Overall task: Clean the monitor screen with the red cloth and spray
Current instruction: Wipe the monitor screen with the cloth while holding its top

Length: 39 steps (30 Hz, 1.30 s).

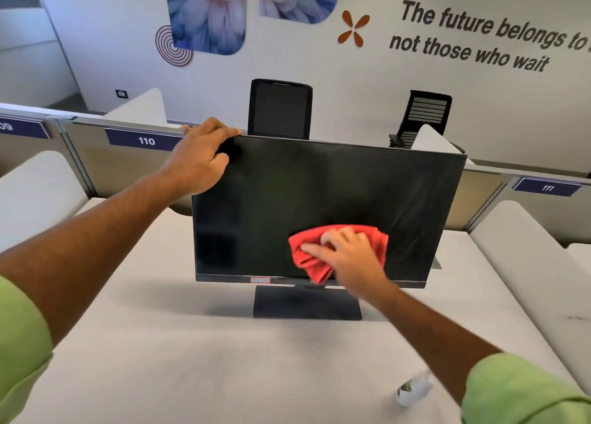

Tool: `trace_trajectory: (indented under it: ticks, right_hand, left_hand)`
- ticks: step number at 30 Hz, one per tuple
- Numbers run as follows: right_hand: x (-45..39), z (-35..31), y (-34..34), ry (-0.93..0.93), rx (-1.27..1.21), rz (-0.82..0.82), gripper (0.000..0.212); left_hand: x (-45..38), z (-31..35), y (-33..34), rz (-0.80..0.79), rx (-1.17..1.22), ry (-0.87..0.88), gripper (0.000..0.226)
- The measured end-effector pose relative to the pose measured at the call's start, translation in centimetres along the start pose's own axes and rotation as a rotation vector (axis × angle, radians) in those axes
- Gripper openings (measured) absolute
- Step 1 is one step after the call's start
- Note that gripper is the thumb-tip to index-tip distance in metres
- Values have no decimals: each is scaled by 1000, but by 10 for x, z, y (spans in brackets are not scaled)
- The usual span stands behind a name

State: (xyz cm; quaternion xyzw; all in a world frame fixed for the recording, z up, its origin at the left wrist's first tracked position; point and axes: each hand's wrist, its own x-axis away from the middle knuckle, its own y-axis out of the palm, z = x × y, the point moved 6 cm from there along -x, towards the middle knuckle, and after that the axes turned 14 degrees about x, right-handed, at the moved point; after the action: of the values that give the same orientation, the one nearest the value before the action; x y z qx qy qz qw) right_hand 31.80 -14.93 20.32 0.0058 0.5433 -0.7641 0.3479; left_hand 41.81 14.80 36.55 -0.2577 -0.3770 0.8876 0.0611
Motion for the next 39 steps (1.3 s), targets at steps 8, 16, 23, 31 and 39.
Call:
trace_trajectory:
  ticks: [8, 16, 23, 31, 39]
  right_hand:
    - [-44, 159, -74, 420, 46, 155, 77]
    - [17, 38, 1, 422, -44, 69, 70]
    - [66, -21, 40, 125, -119, -162, 65]
    - [12, 128, -42, 407, 69, 70, 67]
    - [-12, 218, -72, 420, 114, 94, 71]
  left_hand:
    - [0, 0, 3, 11, 11, -8, 57]
    - [-2, -7, 3, 28, 11, -5, 62]
    - [-4, -8, 3, 12, 8, 11, 63]
    - [-2, -10, 2, 27, 13, 15, 62]
    - [-4, -12, 3, 32, 9, 31, 63]
